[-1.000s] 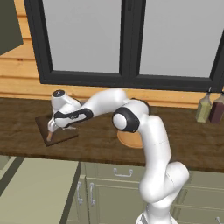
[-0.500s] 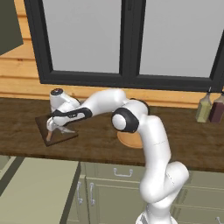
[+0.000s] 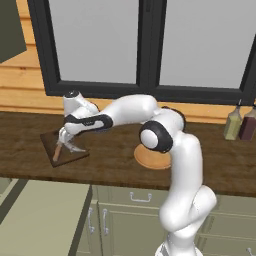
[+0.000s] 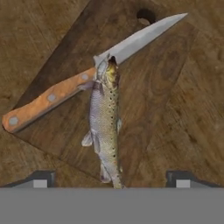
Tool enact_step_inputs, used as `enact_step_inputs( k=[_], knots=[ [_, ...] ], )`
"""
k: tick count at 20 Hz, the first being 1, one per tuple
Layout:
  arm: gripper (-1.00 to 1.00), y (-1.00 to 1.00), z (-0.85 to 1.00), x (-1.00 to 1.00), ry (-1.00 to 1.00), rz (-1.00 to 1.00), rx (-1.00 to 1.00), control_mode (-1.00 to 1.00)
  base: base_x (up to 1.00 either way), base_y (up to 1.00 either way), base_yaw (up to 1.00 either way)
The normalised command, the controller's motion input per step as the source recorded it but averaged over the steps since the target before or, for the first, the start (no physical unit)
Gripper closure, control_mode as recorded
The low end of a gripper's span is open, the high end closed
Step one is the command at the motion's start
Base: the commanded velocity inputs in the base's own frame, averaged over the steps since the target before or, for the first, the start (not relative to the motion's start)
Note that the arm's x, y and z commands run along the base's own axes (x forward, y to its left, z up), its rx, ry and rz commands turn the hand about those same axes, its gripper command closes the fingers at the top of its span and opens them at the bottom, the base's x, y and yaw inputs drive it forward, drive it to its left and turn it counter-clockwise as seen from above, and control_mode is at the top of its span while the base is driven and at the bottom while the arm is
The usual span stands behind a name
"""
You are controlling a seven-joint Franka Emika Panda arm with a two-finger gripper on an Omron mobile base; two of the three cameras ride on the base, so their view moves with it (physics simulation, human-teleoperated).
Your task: Pick up the knife from the drawer and place it on the cutting board. Then place the meat from the plate to the cutting board.
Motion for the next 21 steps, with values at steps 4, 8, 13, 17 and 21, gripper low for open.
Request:
enact_step_inputs(
  k=[4, 8, 13, 17, 21],
  knots=[
    [-1.00, -0.68, 0.23, -0.65, 0.04, 0.00, 0.09, -1.00, 0.00, 0.00, 0.00],
    [-1.00, -0.61, 0.10, -0.82, 0.01, 0.00, 0.06, -1.00, 0.00, 0.00, 0.00],
    [-1.00, -0.62, 0.28, -0.77, 0.00, 0.00, 0.02, -1.00, 0.00, 0.00, 0.00],
    [-1.00, -0.59, 0.47, -0.69, 0.00, -0.02, 0.00, -1.00, 0.00, 0.00, 0.00],
    [-1.00, -0.66, 0.61, -0.69, 0.00, -0.03, 0.02, -1.00, 0.00, 0.00, 0.00]
  ],
)
